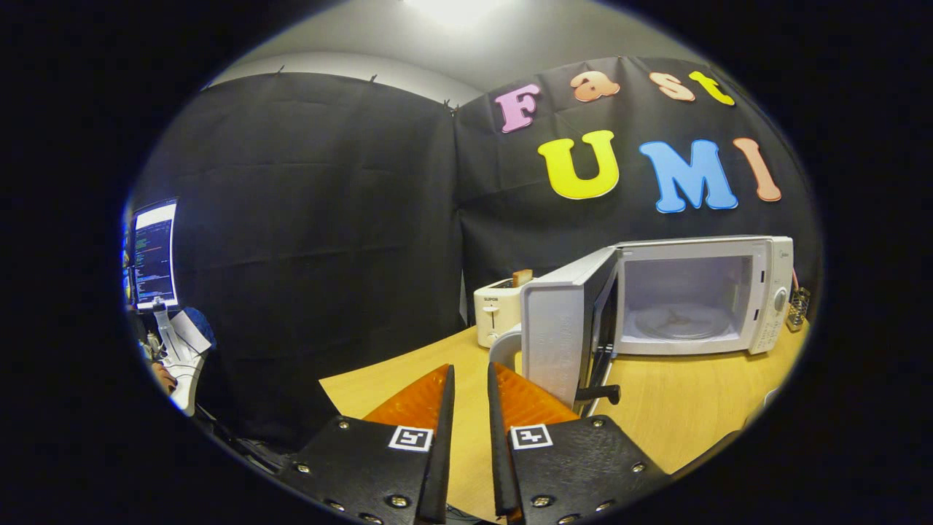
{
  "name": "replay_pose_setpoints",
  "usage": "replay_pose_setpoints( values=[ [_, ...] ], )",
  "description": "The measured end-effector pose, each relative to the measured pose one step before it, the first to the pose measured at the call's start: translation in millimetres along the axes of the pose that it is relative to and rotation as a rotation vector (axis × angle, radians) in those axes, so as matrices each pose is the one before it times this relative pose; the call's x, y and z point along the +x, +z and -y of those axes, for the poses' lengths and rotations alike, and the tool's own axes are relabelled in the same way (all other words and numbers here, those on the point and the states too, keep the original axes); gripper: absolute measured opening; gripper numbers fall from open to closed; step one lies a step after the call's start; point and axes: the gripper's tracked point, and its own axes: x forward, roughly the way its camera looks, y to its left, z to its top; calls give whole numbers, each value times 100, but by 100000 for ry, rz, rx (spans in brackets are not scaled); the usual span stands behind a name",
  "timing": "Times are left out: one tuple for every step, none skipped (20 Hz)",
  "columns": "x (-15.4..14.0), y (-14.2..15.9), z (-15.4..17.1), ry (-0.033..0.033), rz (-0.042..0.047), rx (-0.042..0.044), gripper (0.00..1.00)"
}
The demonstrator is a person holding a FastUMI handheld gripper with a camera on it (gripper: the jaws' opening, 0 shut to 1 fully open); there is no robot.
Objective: Open the microwave, put the food inside, and close the microwave door.
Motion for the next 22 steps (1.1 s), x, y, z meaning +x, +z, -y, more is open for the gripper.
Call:
replay_pose_setpoints(
  values=[
    [641,-140,-779,1816,394,-233,25],
    [571,23,-652,1597,144,-55,25],
    [511,-2,-447,1508,370,59,25],
    [660,-13,-496,1665,81,-28,25],
    [656,40,-448,1663,344,9,25],
    [658,95,-390,1648,13,159,25],
    [591,16,-475,1442,255,211,25],
    [488,78,-296,1120,120,102,25],
    [297,66,-395,961,696,927,25],
    [220,450,-158,755,1582,-137,25],
    [2,457,124,341,690,-418,25],
    [-463,560,184,175,1017,946,25],
    [-594,594,-41,713,1120,2135,25],
    [-845,811,31,668,1257,2499,25],
    [-1110,912,425,-914,1244,2063,25],
    [-1350,1100,908,-1338,1638,1294,25],
    [-1234,1139,277,329,1621,1075,25],
    [-1239,796,568,-759,661,-124,25],
    [-1400,978,956,-2191,640,-914,25],
    [-1242,1010,1110,-1985,1282,-1110,25],
    [-1104,1126,956,-1482,1782,-752,25],
    [-798,752,696,-840,810,-33,25]
  ],
)
